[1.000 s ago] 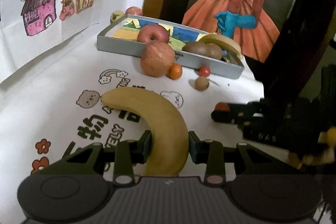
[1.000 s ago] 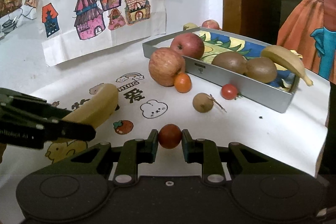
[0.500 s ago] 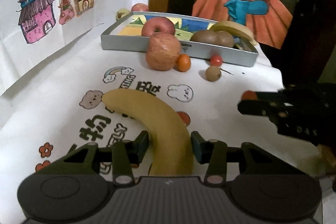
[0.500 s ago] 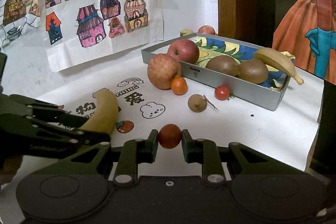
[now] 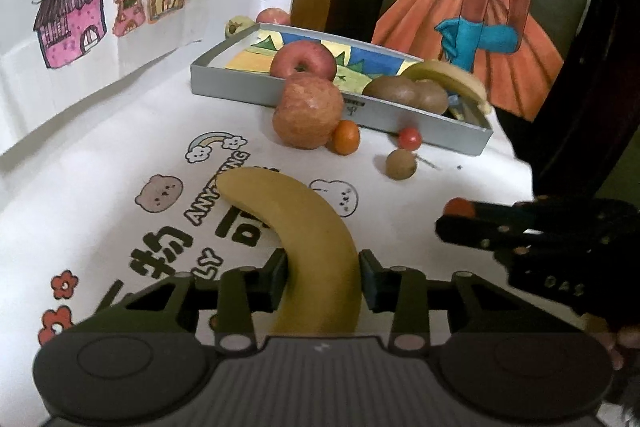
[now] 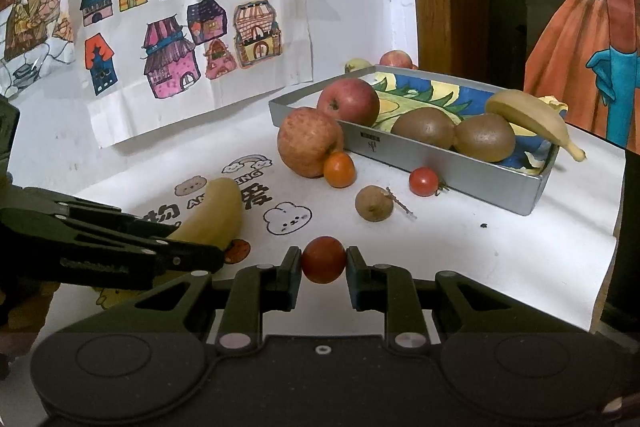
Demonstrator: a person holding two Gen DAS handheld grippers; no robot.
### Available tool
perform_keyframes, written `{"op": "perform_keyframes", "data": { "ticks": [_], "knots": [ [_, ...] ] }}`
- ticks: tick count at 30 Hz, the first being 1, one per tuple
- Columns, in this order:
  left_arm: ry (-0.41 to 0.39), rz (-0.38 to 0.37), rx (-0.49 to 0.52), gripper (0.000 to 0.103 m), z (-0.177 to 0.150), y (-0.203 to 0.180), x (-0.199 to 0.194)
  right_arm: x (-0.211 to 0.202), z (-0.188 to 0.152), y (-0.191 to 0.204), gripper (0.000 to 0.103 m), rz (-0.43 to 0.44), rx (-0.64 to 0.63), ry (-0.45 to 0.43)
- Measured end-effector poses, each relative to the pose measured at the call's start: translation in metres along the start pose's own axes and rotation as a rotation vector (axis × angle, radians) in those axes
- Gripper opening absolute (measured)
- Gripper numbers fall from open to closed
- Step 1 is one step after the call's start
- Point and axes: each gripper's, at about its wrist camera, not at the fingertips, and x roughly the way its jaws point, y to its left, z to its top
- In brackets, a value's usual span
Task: Organize fruits
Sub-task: 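Lift the banana with the left tool toward the tray while the right tool carries the tomato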
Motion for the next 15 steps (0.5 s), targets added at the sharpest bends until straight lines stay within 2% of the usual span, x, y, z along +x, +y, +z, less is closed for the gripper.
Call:
{"op": "perform_keyframes", "data": {
  "ticks": [8,15],
  "knots": [
    [-0.055,-0.023,-0.003,0.042,0.022,-0.009,-0.012,-0.001,0.009,-0.013,0.025,-0.004,0.021,-0.036],
    [-0.185,-0.030,0.029,0.042,0.069,-0.025,-0.031,-0.010,0.037,-0.034,0.025,-0.036,0.034,-0.127]
  ]
}}
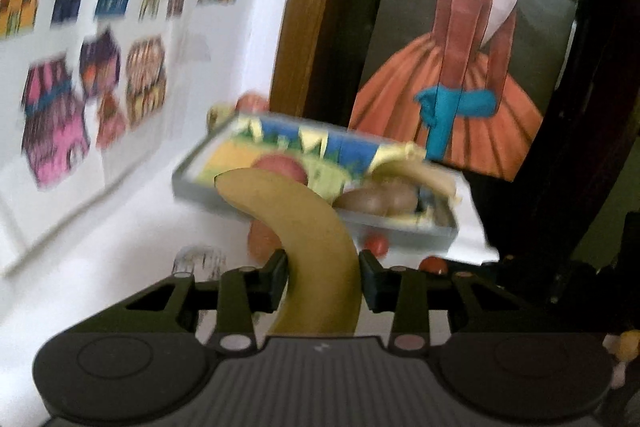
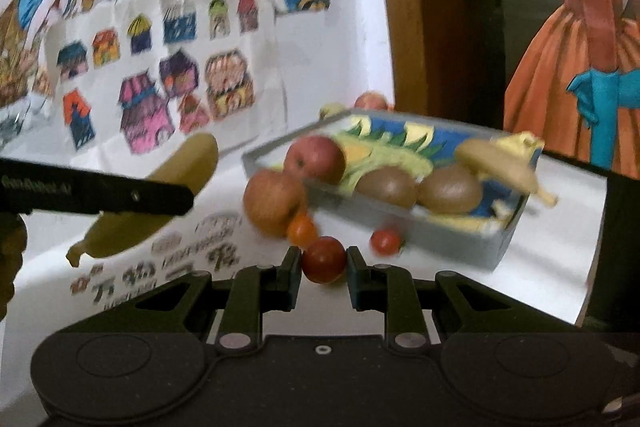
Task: Organize fruits
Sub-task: 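Lift the banana with the left tool toward the tray while the right tool carries the tomato, then lower the banana into the tray and open the left tool while the right tool releases the tomato there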
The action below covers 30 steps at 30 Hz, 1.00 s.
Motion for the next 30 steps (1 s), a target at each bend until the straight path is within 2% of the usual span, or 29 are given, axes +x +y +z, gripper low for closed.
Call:
{"op": "perform_keyframes", "data": {
  "ticks": [5,9,21,30],
  "knots": [
    [-0.069,-0.017,0.006,0.042,0.028,-0.008,0.011,0.004,0.025,-0.017,0.025,-0.025,0.013,-0.064],
    [-0.106,-0.019,0.031,0.042,0.041,-0.013,0.035,0.016,0.034,-0.033,0.025,-0.065,0.030,-0.079],
    [-0.055,-0.069,0.012,0.042,0.050,-0.018,0.133,0.060,0.022,-0.072,0.025,-0.124,0.096,-0.025],
    [-0.033,-0.073,0.040,0.042,0.053,-0.025,0.169,0.072,0.016,-0.081,0.025,-0.126,0.121,-0.012]
  ]
}}
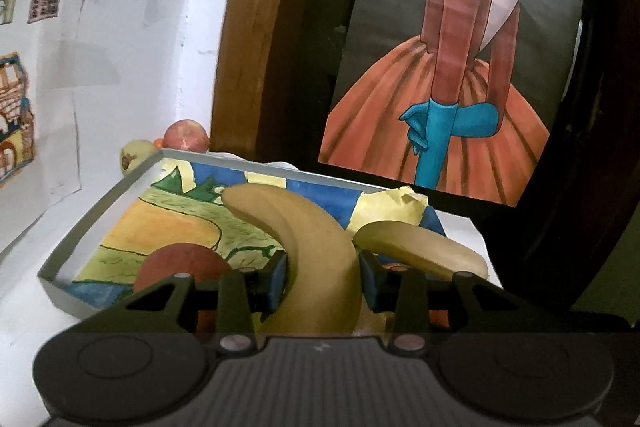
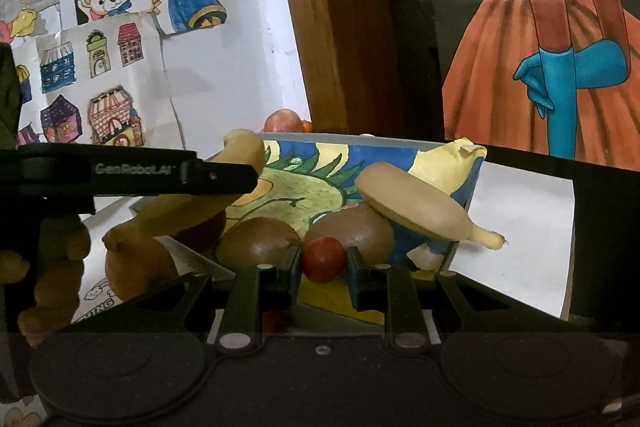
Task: Organize fruits
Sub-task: 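Lower the banana into the tray and open the left tool while the right tool releases the tomato there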
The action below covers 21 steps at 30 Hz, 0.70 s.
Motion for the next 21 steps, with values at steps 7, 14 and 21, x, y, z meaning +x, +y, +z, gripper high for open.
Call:
{"op": "perform_keyframes", "data": {
  "ticks": [7,14,21],
  "knots": [
    [-0.006,0.006,0.046,0.042,0.001,-0.007,0.012,0.005,-0.002,-0.002,0.026,0.001,0.009,0.010],
    [0.000,0.020,0.061,0.042,0.003,-0.011,0.022,0.008,-0.003,-0.003,0.026,-0.002,0.018,0.013],
    [0.013,0.034,0.065,0.043,0.002,-0.012,0.029,0.011,-0.004,-0.004,0.027,-0.007,0.023,0.020]
  ]
}}
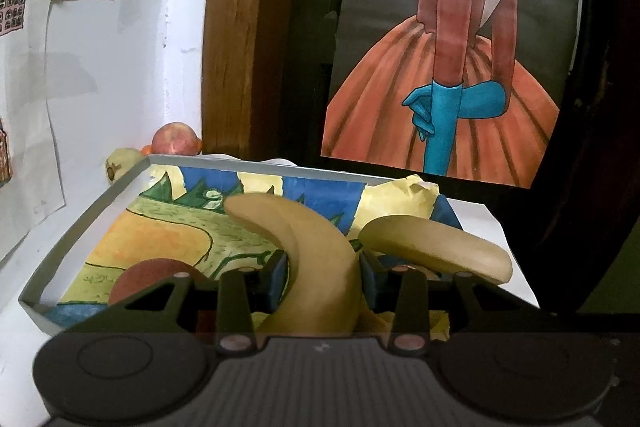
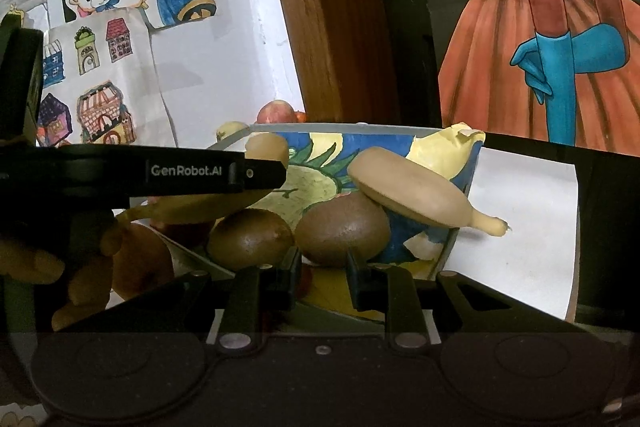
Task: Organize fruits
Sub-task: 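Lower the banana into the tray and open the left tool while the right tool releases the tomato there, then withdraw both open tools back from the tray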
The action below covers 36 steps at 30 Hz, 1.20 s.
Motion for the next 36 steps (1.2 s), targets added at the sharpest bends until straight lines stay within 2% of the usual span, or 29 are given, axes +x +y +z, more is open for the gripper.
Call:
{"op": "perform_keyframes", "data": {
  "ticks": [7,10,12,15,17,20,23,28,36],
  "knots": [
    [-0.040,-0.004,-0.005,0.043,0.004,0.000,-0.007,-0.002,-0.003,-0.001,0.034,-0.010,0.015,-0.002],
    [-0.059,-0.006,0.002,0.049,0.005,-0.003,-0.016,-0.009,-0.002,0.002,0.041,-0.011,0.019,-0.017],
    [-0.071,-0.007,-0.002,0.054,0.004,-0.004,-0.023,-0.015,0.000,0.004,0.047,-0.011,0.014,-0.028],
    [-0.090,-0.006,-0.008,0.064,0.006,-0.005,-0.038,-0.029,0.002,0.009,0.061,-0.011,0.006,-0.056],
    [-0.110,-0.003,-0.008,0.073,0.007,-0.005,-0.050,-0.041,0.003,0.014,0.072,-0.014,0.001,-0.079],
    [-0.151,0.005,-0.004,0.086,0.008,-0.006,-0.073,-0.058,0.005,0.022,0.083,-0.021,-0.014,-0.109],
    [-0.187,0.017,0.001,0.095,0.009,-0.007,-0.097,-0.076,0.006,0.031,0.095,-0.035,-0.032,-0.142],
    [-0.242,0.036,0.009,0.102,0.008,-0.009,-0.134,-0.106,0.006,0.048,0.102,-0.048,-0.062,-0.191],
    [-0.308,0.048,0.011,0.103,-0.001,-0.012,-0.195,-0.154,0.001,0.076,0.102,-0.054,-0.100,-0.263]
  ]
}}
